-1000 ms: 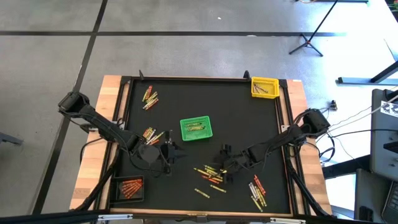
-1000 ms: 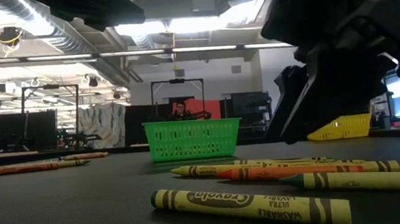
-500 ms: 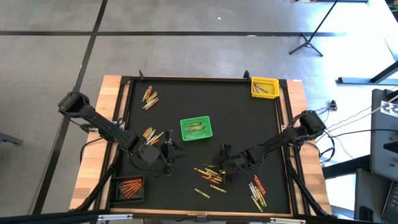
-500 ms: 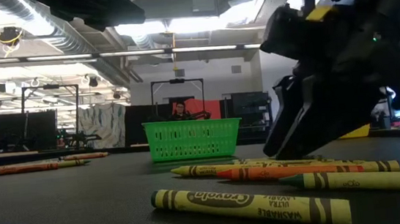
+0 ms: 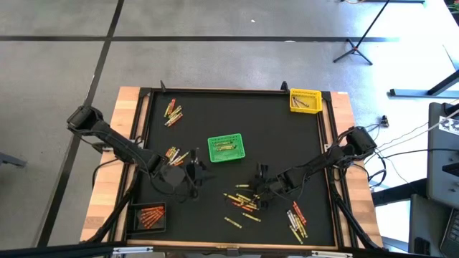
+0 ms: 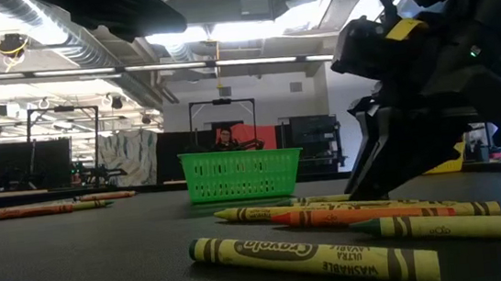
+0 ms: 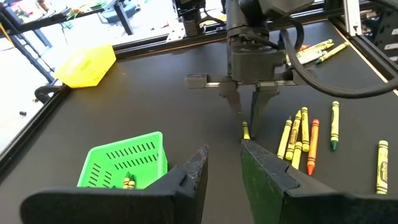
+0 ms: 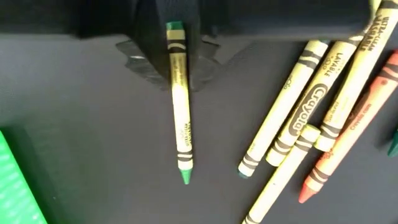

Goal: Sort crayons
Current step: Put the green crayon into the green bin

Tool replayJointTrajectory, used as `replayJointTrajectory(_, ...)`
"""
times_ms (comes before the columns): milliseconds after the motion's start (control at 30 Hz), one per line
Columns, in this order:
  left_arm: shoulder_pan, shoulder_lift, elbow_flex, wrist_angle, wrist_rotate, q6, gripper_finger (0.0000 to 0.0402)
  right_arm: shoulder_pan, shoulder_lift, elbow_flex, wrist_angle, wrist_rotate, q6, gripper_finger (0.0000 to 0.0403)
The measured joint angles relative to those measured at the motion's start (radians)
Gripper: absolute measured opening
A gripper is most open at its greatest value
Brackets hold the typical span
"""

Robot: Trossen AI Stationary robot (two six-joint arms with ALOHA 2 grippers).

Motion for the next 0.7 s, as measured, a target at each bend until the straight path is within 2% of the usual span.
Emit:
replayJointTrajectory(167,0.000,0.000,0.000,0.000,0.000,-0.010,0.0080,0.000,-0.001,0.000,-0.003,0.003,-0.034,0.0009)
replayJointTrajectory(367,0.000,0.000,0.000,0.000,0.001,-0.011,0.0080,0.001,-0.011,0.017,-0.028,0.002,-0.083,0.0028)
replayJointTrajectory(500,0.000,0.000,0.000,0.002,0.001,-0.011,0.0080,0.000,-0.044,0.048,-0.036,0.006,-0.141,0.0026)
replayJointTrajectory(700,0.000,0.000,0.001,0.011,0.001,-0.011,0.0080,-0.006,-0.068,0.091,-0.027,0.077,-0.296,0.0019)
